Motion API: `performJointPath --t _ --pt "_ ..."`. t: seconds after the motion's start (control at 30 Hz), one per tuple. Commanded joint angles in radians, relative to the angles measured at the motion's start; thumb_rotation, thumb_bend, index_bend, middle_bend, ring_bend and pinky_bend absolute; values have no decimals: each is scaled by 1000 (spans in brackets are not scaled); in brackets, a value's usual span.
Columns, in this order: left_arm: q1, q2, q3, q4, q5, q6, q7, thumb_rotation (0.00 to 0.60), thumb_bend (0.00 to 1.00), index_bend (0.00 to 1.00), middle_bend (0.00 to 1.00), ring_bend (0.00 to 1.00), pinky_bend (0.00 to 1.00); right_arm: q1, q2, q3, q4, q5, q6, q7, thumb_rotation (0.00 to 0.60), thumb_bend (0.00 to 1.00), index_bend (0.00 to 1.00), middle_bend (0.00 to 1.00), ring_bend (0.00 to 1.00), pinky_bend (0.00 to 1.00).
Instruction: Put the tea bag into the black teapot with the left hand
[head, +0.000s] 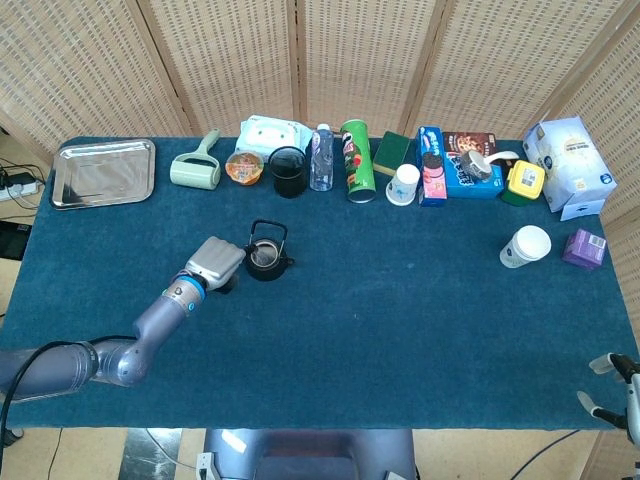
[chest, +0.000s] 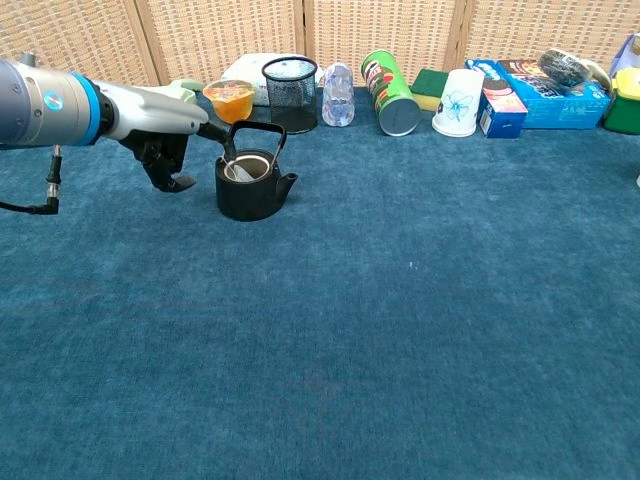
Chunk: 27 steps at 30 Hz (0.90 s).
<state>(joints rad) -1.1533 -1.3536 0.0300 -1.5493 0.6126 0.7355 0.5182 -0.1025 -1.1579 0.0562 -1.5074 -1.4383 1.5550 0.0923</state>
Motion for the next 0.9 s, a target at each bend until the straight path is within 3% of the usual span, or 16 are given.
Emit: performJointPath --t 0.03,0.23,0.4,0.6,0.73,0.9 --pt "17 30 -14 -32 33 26 -21 600 555 134 1000 980 910 1 1 1 -2 -2 1 -1 600 209 443 470 506 393" --pt "68 101 -19 -117 111 95 -56 600 554 133 1000 980 910 8 2 2 -4 -9 -4 -4 600 209 443 470 506 393" --pt "190 195 0 -225 242 245 -127 600 554 134 1000 980 910 26 1 5 -4 -20 -18 -8 600 210 443 470 505 393" --pt "334 230 13 -267 399 407 -233 600 551 134 1000 973 875 45 -3 9 -4 -34 -27 -15 600 211 443 471 494 386" --pt "448 251 40 -293 504 538 -286 600 530 133 975 902 826 59 -4 12 -7 -43 -35 -24 600 209 443 471 479 379" --pt "576 262 71 -294 591 662 -346 600 513 134 805 744 746 76 -1 14 -18 -57 -42 -40 600 211 443 470 459 369"
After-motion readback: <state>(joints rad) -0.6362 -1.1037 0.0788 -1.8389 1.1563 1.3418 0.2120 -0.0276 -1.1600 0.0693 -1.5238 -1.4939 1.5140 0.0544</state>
